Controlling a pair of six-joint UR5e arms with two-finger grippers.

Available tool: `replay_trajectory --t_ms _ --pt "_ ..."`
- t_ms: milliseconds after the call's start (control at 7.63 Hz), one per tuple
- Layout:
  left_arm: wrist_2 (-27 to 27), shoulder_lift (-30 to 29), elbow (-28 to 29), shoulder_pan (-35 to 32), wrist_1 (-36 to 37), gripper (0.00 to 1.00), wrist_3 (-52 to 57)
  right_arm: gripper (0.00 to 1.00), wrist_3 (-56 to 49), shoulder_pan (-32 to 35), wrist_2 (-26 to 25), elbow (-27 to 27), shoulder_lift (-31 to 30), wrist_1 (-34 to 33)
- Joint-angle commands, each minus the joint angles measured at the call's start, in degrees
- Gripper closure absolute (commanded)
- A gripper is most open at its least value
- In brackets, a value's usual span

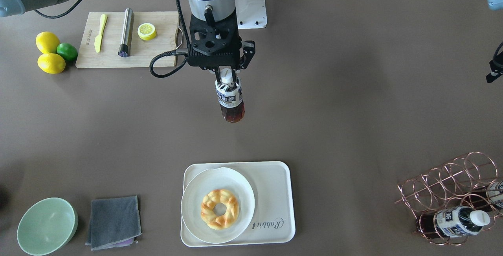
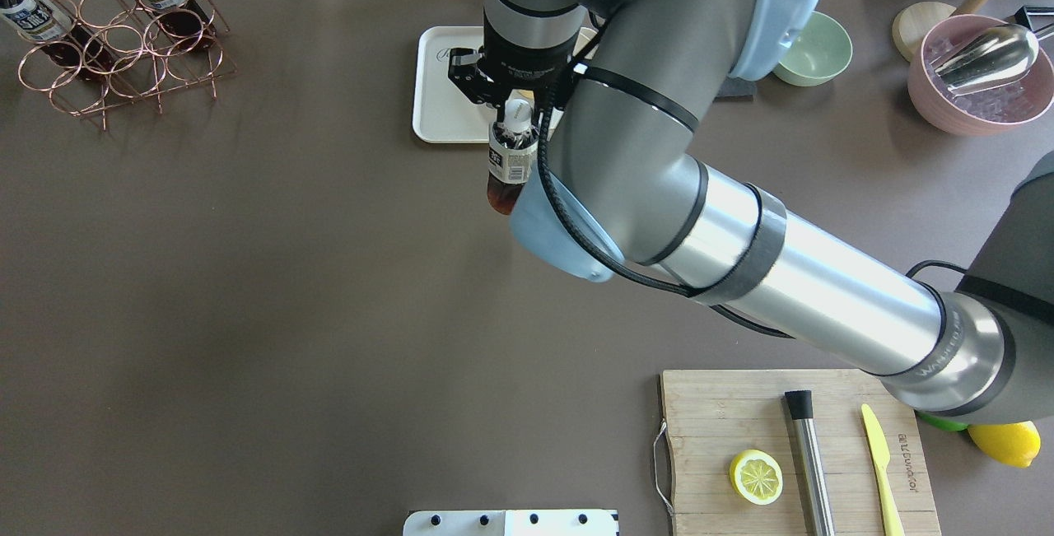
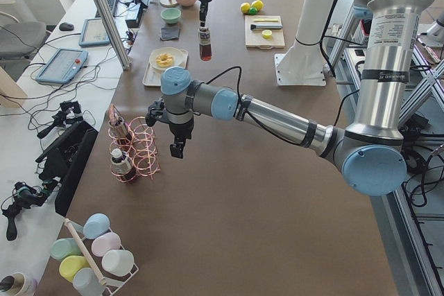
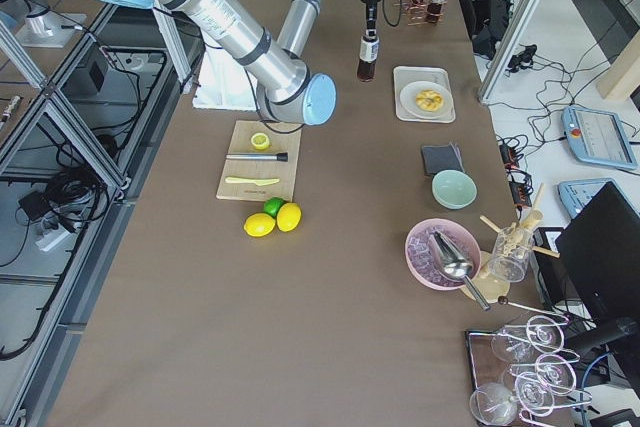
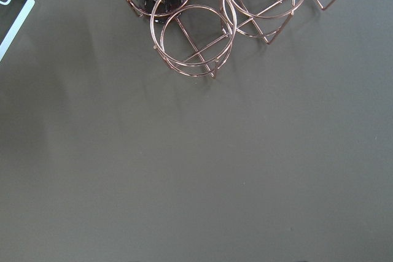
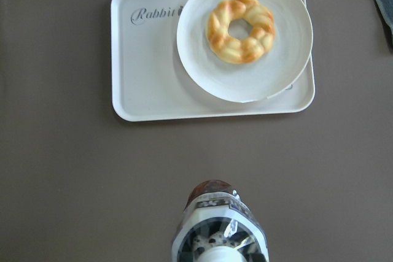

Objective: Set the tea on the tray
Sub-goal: 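Lift the tea bottle with the right gripper and carry it over the tray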

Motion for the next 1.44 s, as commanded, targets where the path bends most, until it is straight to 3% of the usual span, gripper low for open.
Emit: replay_trajectory --t_ms 0,131,393,655,1311 --pt "0.0 0.3 0.0 0.0 0.0 0.13 0.1 1.0 -0.2 3.2 0.2 -24.8 14.2 10.3" --pt "0.0 0.6 -0.1 -0.2 0.0 0.13 0.1 1.0 -0.2 4.1 0.3 -30.0 15.2 14.4" --pt "0.0 1.3 -0.4 -1.8 0.0 0.13 0.3 1.0 0.1 5.7 0.4 -46.5 22.0 22.9" --pt "0.1 1.3 -0.4 -1.8 0.1 0.13 0.3 1.0 0.1 6.4 0.5 -57.0 23.9 31.7" --pt "0.4 1.4 -0.5 -1.9 0.0 0.13 0.7 1.0 0.2 5.7 0.7 -59.4 26.1 32.9"
